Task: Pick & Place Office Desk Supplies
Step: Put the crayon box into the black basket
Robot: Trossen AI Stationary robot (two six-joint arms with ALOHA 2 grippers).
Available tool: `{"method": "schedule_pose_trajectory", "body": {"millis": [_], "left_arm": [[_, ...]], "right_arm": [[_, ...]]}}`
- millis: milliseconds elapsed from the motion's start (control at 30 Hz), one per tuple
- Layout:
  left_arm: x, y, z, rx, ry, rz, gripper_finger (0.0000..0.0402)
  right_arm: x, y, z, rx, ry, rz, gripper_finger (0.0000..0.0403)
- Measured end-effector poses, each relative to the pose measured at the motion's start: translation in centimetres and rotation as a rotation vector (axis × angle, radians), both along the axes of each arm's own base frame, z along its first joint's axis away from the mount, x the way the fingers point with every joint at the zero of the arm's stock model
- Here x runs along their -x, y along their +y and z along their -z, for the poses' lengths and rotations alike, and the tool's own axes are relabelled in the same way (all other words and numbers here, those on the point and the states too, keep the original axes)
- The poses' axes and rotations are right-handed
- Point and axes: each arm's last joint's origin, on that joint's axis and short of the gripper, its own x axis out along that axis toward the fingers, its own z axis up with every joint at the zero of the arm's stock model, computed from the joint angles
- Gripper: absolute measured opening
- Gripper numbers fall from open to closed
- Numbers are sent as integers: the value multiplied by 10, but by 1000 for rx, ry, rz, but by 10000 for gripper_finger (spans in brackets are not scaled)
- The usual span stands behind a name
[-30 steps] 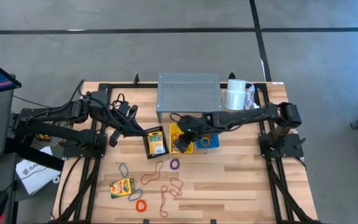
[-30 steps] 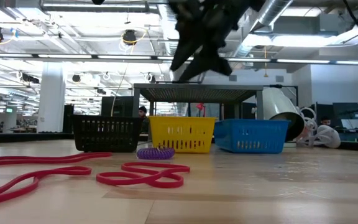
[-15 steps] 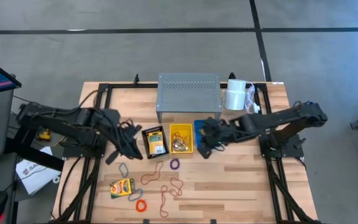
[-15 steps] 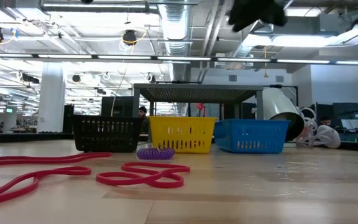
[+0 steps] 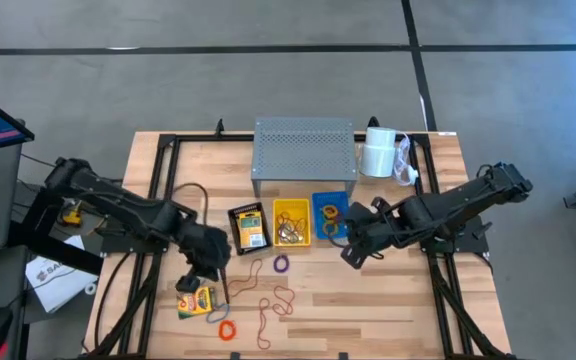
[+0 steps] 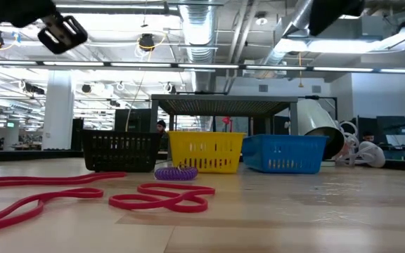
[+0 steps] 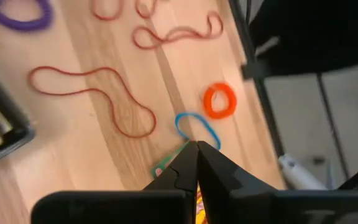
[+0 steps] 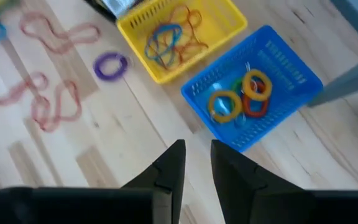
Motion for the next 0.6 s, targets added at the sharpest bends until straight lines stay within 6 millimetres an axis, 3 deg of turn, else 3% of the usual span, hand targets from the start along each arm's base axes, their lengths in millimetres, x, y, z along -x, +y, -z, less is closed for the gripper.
{"method": "schedule_pose_trajectory", "body": {"millis": [167, 433, 600], "left_arm": [[-9, -15, 23, -66, 36, 177, 2], [-9, -44, 56, -218, 4, 599, 2], [-14, -50, 73, -385, -11, 686, 7]], "right_arm": [[8, 15, 3, 15, 38, -57, 74], [27, 46, 4, -51, 21, -35, 74], [40, 64, 4, -105, 7, 5, 74]]}}
